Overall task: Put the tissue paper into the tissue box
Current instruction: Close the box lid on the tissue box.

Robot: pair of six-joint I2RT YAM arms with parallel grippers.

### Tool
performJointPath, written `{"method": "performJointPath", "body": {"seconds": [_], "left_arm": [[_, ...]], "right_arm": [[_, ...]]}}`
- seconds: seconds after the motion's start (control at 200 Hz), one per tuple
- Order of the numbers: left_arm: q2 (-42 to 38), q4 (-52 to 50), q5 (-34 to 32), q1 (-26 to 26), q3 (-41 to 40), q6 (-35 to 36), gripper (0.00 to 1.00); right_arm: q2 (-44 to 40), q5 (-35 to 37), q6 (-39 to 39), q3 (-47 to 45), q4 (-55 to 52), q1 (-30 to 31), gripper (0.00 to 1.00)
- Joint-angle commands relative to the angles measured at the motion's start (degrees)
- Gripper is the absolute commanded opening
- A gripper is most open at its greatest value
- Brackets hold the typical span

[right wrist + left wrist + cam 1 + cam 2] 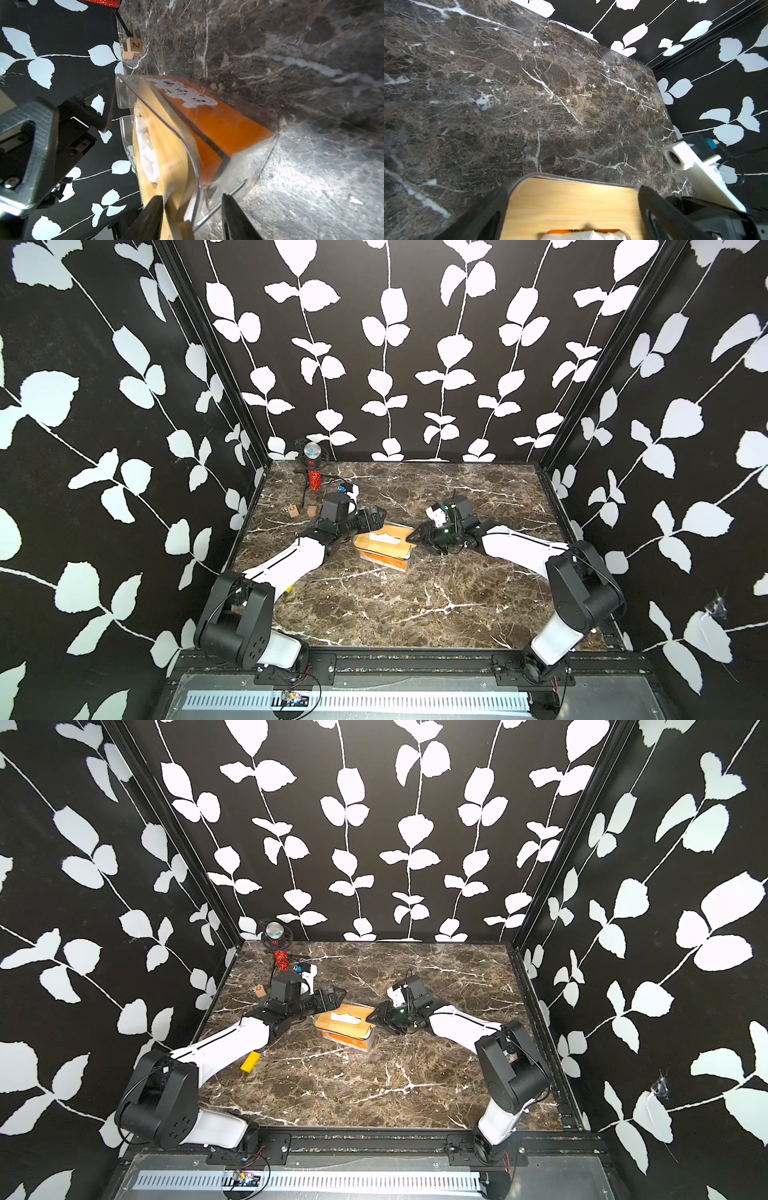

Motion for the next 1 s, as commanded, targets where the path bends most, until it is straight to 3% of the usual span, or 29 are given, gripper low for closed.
{"method": "performJointPath", "body": {"seconds": [0.0, 0.13, 0.55, 0.785, 0.995], "left_arm": [[1.7, 1.1, 2.7, 0.0, -1.0, -0.4, 0.99], [3.1, 3.2, 4.0, 0.0, -1.7, -1.9, 0.99], [5.8, 7.6, 6.5, 0.0, -4.2, -5.1, 0.99], [6.6, 9.8, 6.7, 0.0, -5.6, -6.6, 0.99], [6.1, 12.6, 6.1, -0.2, -7.8, -8.5, 0.99]], "right_arm": [[-0.4, -1.2, 0.7, -1.1, 1.3, 0.8, 0.44], [0.2, -1.3, 0.9, -1.1, 1.5, 1.1, 0.37], [3.3, -1.7, 2.3, -1.7, 5.1, 1.1, 0.31], [4.7, -1.5, 3.1, -2.6, 7.4, 1.1, 0.23], [4.9, -0.9, 3.1, -3.4, 8.5, 1.1, 0.23]]}}
